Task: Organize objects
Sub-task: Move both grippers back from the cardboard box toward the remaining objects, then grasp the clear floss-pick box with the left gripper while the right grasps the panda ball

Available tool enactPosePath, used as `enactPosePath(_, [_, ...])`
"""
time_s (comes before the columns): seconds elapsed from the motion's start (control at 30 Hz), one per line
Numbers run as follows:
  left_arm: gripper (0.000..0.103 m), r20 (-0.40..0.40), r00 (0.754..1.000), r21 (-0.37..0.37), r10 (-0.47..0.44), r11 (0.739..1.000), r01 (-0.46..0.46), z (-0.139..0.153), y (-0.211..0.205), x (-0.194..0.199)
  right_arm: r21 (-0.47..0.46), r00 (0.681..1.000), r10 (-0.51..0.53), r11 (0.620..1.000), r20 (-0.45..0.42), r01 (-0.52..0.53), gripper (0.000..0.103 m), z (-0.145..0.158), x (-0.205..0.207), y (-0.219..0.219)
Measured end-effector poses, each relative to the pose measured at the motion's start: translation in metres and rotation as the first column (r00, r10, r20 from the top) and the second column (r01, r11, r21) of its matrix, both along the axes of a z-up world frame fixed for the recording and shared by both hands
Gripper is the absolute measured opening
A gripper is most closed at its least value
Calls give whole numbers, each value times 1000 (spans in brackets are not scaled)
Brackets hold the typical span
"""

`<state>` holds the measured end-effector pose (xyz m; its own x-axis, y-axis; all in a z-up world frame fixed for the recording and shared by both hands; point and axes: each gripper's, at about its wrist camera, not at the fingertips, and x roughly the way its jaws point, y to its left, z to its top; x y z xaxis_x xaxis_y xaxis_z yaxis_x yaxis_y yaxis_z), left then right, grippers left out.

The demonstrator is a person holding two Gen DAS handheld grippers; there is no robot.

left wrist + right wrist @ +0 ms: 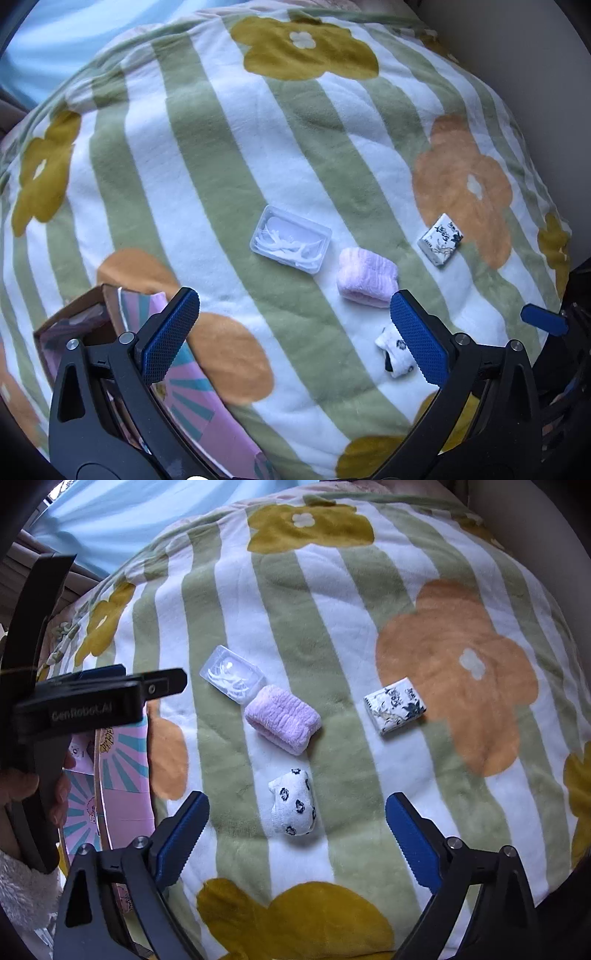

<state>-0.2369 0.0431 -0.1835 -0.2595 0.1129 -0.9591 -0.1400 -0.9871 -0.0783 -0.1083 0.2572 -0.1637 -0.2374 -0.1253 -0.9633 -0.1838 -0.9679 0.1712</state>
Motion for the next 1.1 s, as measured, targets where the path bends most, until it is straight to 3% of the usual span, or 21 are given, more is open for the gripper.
enactPosePath(0.23, [103,73,995,-21,-66,997,68,-60,11,-43,-35,996,-29,999,83,32,92,-50,-4,-5])
enactPosePath(0.33, [103,98,990,-37,-97,994,101,-81,18,-53,-48,993,-31,998,115,37,82,-69,-8,-7])
enactPosePath(0.5, [102,142,982,-61,-125,989,135,-115,24,-65,-68,987,-40,996,158,52,76,-93,-12,-8])
enactPosePath(0.7, [93,169,973,-85,-155,982,171,-138,26,-70,-83,981,-28,996,194,45,65,-113,-15,-14])
enactPosePath(0.77, [87,171,971,-79,-170,980,185,-142,27,-70,-92,979,-21,995,204,40,49,-119,-16,-15])
enactPosePath(0.87, [81,161,967,-64,-195,976,207,-142,29,-71,-67,978,-12,997,208,26,36,-122,-15,-16])
enactPosePath(1.1, [81,154,967,-57,-203,975,214,-142,28,-68,-77,976,-29,996,218,46,32,-124,-13,-8])
